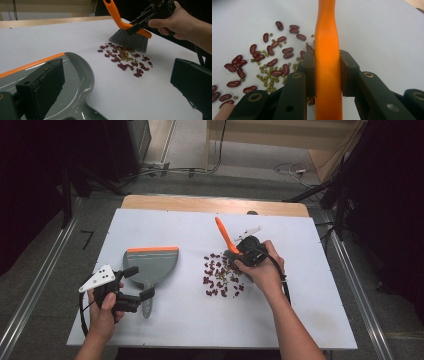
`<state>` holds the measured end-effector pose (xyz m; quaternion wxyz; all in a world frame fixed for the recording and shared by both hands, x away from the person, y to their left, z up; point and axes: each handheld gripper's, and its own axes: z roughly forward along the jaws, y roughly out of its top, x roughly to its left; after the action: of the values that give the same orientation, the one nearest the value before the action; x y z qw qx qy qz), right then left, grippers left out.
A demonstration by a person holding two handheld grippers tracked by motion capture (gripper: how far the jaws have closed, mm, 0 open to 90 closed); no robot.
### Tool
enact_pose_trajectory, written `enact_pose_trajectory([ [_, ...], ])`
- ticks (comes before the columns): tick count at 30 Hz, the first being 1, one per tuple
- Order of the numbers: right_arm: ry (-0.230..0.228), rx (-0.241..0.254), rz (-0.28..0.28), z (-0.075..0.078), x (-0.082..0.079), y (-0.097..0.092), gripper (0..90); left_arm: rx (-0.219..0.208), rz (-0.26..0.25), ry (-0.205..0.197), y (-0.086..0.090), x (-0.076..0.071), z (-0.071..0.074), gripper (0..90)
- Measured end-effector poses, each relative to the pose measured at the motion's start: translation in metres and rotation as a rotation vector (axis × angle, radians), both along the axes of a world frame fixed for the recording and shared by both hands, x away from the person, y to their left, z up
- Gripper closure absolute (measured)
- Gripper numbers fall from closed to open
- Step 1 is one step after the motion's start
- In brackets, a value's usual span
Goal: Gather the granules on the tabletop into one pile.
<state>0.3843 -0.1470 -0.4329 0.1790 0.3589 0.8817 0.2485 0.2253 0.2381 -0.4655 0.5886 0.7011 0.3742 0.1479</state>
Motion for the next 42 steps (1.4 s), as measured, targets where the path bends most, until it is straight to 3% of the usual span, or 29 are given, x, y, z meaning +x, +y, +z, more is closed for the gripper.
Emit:
enact_pose_trajectory([
  [8, -0.046, 0.000, -0.003, 0.010, 0.020, -0.001, 69.2, 0.000, 0.003, -0.002, 0.001, 0.000, 0.001, 0.0],
  [10, -0.036, 0.015, -0.009, 0.010, 0.028, 0.000, 69.2, -0.005, 0.003, -0.003, 0.002, -0.001, 0.001, 0.0],
  [14, -0.030, -0.037, -0.013, 0.003, 0.041, 0.009, 69.2, -0.008, 0.006, -0.006, 0.003, -0.001, 0.001, 0.0],
  [17, -0.010, -0.051, 0.017, -0.002, 0.046, 0.017, 69.2, -0.009, 0.006, -0.006, 0.003, -0.001, 0.001, 0.0],
  [20, 0.027, -0.040, 0.057, -0.003, 0.044, 0.025, 69.3, -0.014, 0.005, -0.007, 0.004, -0.001, 0.001, 0.0],
  [22, 0.039, -0.064, 0.087, -0.003, 0.039, 0.029, 69.3, -0.020, 0.005, -0.008, 0.004, -0.001, 0.002, 0.0],
  [25, 0.048, -0.064, 0.107, -0.003, 0.033, 0.030, 69.3, -0.030, 0.000, -0.009, 0.002, 0.000, 0.003, 0.0],
  [30, 0.057, -0.051, 0.128, -0.003, 0.020, 0.031, 69.2, -0.012, -0.007, -0.007, -0.002, -0.001, 0.003, 0.0],
  [38, 0.038, -0.063, 0.155, -0.004, 0.003, 0.033, 69.2, -0.011, 0.004, -0.017, 0.000, -0.002, 0.005, 0.0],
  [42, -0.001, -0.078, 0.142, -0.002, -0.002, 0.032, 69.2, -0.012, 0.004, -0.018, 0.001, -0.002, 0.005, 0.0],
])
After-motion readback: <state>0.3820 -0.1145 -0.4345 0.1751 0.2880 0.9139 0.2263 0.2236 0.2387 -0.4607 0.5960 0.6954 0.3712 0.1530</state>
